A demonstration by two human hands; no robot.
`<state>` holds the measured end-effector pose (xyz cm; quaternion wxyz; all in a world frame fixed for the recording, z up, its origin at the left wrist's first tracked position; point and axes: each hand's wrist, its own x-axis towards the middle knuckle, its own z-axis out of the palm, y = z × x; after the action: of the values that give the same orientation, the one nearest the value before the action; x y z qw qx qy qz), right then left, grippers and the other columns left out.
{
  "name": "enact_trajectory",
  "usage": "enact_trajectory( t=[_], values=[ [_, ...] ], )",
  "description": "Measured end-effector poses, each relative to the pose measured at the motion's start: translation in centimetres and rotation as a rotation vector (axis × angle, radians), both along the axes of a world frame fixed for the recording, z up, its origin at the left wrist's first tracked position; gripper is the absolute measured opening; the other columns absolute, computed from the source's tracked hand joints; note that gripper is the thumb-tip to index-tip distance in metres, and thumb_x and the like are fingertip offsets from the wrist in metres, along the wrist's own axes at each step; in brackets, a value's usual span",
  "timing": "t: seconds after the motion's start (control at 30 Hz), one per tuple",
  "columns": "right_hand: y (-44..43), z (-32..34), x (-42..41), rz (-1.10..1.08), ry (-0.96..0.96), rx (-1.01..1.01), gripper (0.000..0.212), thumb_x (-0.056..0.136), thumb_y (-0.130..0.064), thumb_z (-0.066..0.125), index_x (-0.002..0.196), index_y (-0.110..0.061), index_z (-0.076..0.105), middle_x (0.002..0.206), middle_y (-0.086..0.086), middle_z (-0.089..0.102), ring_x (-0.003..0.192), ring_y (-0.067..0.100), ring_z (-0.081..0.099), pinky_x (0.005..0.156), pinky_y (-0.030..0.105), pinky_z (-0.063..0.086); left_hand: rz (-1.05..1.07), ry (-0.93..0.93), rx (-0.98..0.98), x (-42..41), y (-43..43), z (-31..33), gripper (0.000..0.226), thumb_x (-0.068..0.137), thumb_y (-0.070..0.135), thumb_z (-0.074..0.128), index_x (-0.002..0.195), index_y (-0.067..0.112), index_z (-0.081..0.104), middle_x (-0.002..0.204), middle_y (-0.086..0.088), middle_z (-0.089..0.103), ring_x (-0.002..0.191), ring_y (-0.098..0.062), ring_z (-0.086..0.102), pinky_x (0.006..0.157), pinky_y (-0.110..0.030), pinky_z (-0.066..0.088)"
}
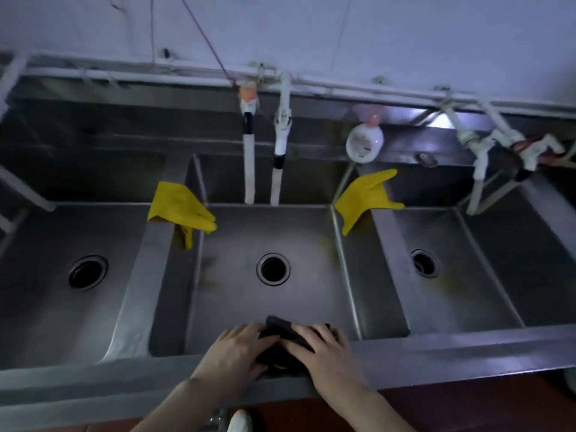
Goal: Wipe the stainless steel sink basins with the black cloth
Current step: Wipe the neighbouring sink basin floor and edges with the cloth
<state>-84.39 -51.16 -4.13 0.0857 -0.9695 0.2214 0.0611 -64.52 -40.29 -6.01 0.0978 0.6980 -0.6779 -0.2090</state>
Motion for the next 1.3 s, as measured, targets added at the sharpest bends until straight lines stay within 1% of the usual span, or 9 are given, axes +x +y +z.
enact_trajectory(
  t=[0.13,0.27,0.37,0.47,0.77,0.9,1.07,1.2,1.3],
  values=[
    [-4.0,0.6,-5.2,-0.073,0.067,-0.085,0.056,0.070,-0.025,0.063,0.122,-0.041,0.050,0.129,-0.007,0.051,0.108,0.021,0.047,0.076,0.042,0.054,-0.114,-0.027,-0.036,-5.2,-5.5,-0.8,0.058,0.055,0.054,0.058,0.112,0.044,0.054,0.101,0.014,0.063,0.079,-0.006,0.064,0.065,-0.018,0.050],
    [-6.6,1.3,-7.9,-0.122,0.111,-0.046,0.055,0.068,-0.024,0.070,0.119,-0.036,0.052,0.125,-0.004,0.055,0.106,0.024,0.042,0.074,0.047,0.055,-0.110,-0.089,-0.071,-8.6,-9.0,0.4,0.041,0.062,0.048,0.046,0.100,0.040,0.056,0.085,0.015,0.060,0.067,-0.006,0.062,0.059,-0.017,0.049],
    [-9.6,2.4,-9.9,-0.138,0.032,-0.014,0.050,0.083,-0.015,0.056,0.129,-0.029,0.044,0.140,0.002,0.041,0.122,0.031,0.031,0.094,0.056,0.042,-0.069,-0.103,-0.068,-10.8,-12.0,2.0,0.035,0.069,0.037,0.052,0.103,0.037,0.053,0.091,0.009,0.059,0.060,-0.009,0.061,0.049,-0.022,0.048],
    [-12.8,3.7,-13.4,-0.193,-0.023,0.021,0.059,0.088,-0.004,0.049,0.140,-0.027,0.033,0.152,0.003,0.024,0.133,0.034,0.019,0.106,0.054,0.024,0.007,-0.005,-0.023,-14.3,-15.3,3.5,0.038,0.079,0.027,0.064,0.114,0.032,0.050,0.109,0.004,0.054,0.068,-0.018,0.063,0.052,-0.030,0.051],
    [-21.9,4.3,-26.3,-0.289,-0.024,0.005,0.065,0.081,0.001,0.051,0.137,-0.028,0.040,0.150,0.001,0.032,0.129,0.031,0.023,0.102,0.055,0.030,-0.045,0.032,-0.071,-25.2,-23.5,4.6,0.041,0.089,0.032,0.055,0.129,0.030,0.046,0.130,0.007,0.044,0.088,-0.017,0.063,0.067,-0.031,0.051],
    [-25.0,3.9,-29.7,-0.331,0.023,0.005,0.069,0.083,0.001,0.047,0.142,-0.031,0.034,0.154,-0.003,0.023,0.136,0.030,0.021,0.107,0.050,0.023,-0.024,0.040,-0.053,-26.8,-24.7,3.6,0.040,0.089,0.026,0.049,0.128,0.030,0.046,0.130,0.007,0.045,0.104,-0.017,0.056,0.073,-0.032,0.050],
    [-27.3,3.0,-30.7,-0.311,0.053,0.028,0.070,0.077,0.004,0.055,0.138,-0.028,0.043,0.150,0.000,0.033,0.133,0.034,0.030,0.100,0.053,0.030,-0.061,0.011,-0.059,-27.2,-27.0,2.0,0.039,0.085,0.022,0.051,0.124,0.028,0.049,0.125,0.006,0.048,0.107,-0.016,0.054,0.081,-0.030,0.050],
    [-28.5,1.5,-30.2,-0.295,0.126,0.028,0.081,0.040,-0.006,0.081,0.112,-0.034,0.056,0.119,-0.004,0.061,0.103,0.025,0.045,0.068,0.043,0.053,-0.067,-0.022,-0.092,-26.8,-30.2,1.4,0.037,0.085,0.021,0.052,0.122,0.026,0.051,0.123,0.002,0.050,0.105,-0.019,0.054,0.084,-0.032,0.048],
    [-29.9,0.5,-29.9,-0.292,0.124,0.041,0.081,0.037,-0.009,0.083,0.109,-0.035,0.056,0.114,-0.006,0.063,0.098,0.022,0.043,0.063,0.040,0.053,-0.043,-0.034,-0.113,-26.5,-32.2,0.9,0.035,0.083,0.020,0.054,0.118,0.024,0.053,0.120,0.001,0.053,0.102,-0.021,0.055,0.084,-0.033,0.048]
  ],
)
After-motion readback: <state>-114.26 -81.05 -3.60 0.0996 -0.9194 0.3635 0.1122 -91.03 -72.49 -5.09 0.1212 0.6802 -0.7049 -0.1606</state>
